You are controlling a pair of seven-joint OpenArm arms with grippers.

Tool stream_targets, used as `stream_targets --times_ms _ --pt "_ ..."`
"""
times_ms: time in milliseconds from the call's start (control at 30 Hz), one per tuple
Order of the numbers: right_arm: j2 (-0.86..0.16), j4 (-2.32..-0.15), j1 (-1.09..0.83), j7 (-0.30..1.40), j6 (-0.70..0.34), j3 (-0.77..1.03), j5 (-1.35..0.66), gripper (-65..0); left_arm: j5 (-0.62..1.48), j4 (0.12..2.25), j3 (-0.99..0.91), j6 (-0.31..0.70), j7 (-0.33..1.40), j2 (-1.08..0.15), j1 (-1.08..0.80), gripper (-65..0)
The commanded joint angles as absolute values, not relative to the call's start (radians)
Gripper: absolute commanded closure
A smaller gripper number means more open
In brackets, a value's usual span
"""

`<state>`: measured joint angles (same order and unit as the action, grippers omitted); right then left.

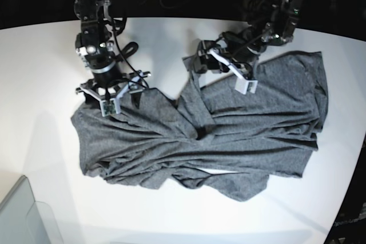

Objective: Layout the t-shirt on the table in an organized manner, then fold the t-shirt properly
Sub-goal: 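Grasp the shirt's edge with the left gripper beside the collar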

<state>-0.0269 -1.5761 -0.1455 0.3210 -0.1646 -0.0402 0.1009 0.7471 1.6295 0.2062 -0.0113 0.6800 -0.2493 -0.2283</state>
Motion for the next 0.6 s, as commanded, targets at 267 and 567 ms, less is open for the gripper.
stream_targets --times_ms 267,567 --pt "-0.051 -1.592 -0.136 0.294 -0.165 -0.038 0.099 -45.2 0.739 1.670 0.245 -0.016 0.704 -0.257 -0.225 0.0" --pt "-0.051 -1.540 -0.133 0.292 -0.165 -0.036 0.099 -45.2 0.894 1.847 -0.012 -0.016 0.700 -0.223 -0.263 -0.2"
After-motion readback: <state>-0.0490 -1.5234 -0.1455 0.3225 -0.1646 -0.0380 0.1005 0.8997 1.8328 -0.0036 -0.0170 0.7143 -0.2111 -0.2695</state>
